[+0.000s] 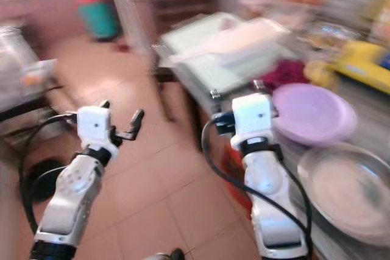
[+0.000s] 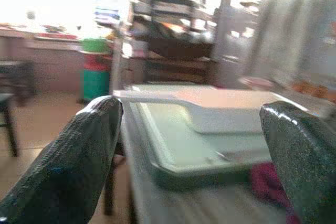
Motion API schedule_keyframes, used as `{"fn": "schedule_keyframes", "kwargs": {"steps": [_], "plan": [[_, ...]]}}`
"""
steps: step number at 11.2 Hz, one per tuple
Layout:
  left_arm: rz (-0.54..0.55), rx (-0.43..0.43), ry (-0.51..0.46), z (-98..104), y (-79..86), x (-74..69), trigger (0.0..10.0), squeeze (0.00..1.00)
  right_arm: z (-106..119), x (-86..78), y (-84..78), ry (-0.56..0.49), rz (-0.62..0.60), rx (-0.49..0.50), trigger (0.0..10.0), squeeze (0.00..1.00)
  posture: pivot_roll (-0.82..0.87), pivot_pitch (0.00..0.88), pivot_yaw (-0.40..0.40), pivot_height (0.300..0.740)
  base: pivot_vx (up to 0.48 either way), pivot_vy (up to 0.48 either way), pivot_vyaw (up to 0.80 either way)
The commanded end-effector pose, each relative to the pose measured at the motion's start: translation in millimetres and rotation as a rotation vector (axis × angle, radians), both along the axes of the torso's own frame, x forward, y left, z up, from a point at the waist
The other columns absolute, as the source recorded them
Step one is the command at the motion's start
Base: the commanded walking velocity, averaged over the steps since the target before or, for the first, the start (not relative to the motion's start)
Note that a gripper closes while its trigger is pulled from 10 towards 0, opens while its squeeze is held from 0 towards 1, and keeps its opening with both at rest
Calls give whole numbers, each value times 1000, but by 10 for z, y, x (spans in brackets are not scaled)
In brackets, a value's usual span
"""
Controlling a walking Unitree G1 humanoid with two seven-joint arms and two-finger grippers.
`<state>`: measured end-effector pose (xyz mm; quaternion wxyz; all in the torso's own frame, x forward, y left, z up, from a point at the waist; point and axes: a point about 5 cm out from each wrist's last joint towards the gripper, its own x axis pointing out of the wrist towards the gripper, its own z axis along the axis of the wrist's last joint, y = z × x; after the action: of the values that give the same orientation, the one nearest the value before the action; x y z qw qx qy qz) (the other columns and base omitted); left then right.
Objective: Setting the table
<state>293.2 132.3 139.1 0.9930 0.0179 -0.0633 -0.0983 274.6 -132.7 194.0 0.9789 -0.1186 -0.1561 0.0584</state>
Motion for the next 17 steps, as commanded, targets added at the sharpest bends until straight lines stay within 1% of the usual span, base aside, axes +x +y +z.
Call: {"fn": "schedule_keyframes", "kwargs": {"steps": [1,3,4,5,6,7,8,9,10,11,12,13,14,15,16,17], "plan": [[11,17,6,-26,6,-1,10000,0,5,1,-3,-3,3,-5,10000,0,-72,113,135,740,0,0,800],[77,32,-2,-50,55,10,10000,0,13,13,-12,-5,10,-14,10000,0,-73,110,124,740,0,0,800],[138,49,4,-104,137,17,10000,0,7,27,4,0,24,-20,10000,0,-74,106,110,740,0,0,800],[195,46,22,-165,203,21,10000,0,-42,49,17,35,44,-1,10000,0,-73,103,95,740,0,0,0],[253,46,39,-220,245,11,10000,0,-146,79,10,103,67,23,10000,0,-63,96,62,740,0,0,0],[283,45,46,-259,265,-10,10000,0,-251,92,39,159,109,25,10000,0,-58,91,42,740,0,0,0],[293,36,82,-339,265,-35,10000,0,-371,118,50,217,135,26,10000,0,-47,82,8,740,0,0,0],[300,42,104,-414,273,-62,10000,0,-470,136,54,263,146,31,10000,0,-41,77,-7,740,0,0,0],[282,41,178,-597,280,-113,10000,0,-702,171,11,350,121,38,10000,0,-28,65,-21,740,0,0,0],[254,42,235,-741,277,-141,10000,0,-874,185,-32,417,106,58,10000,0,-19,57,-24,740,0,0,0],[215,72,338,-996,256,-180,10000,0,-1121,191,-96,490,88,68,10000,0,-17,46,-14,740,0,0,0],[184,100,376,-1088,231,-194,10000,0,-1225,190,-126,524,65,64,10000,0,-22,41,-9,740,0,0,0],[151,188,525,-1372,215,-258,10000,0,-1564,129,-193,645,37,71,10000,0,-25,30,-1,740,0,0,0],[135,196,594,-1503,205,-296,10000,0,-1796,50,-197,749,58,107,10000,0,-35,15,8,740,0,0,0],[101,245,648,-1624,185,-349,10000,0,-1997,-39,-240,835,42,109,10000,0,-28,0,5,740,0,0,0],[68,335,771,-1849,198,-520,10000,0,-2281,-231,-396,992,-47,112,10000,0,-25,0,-4,740,0,0,0]]}}
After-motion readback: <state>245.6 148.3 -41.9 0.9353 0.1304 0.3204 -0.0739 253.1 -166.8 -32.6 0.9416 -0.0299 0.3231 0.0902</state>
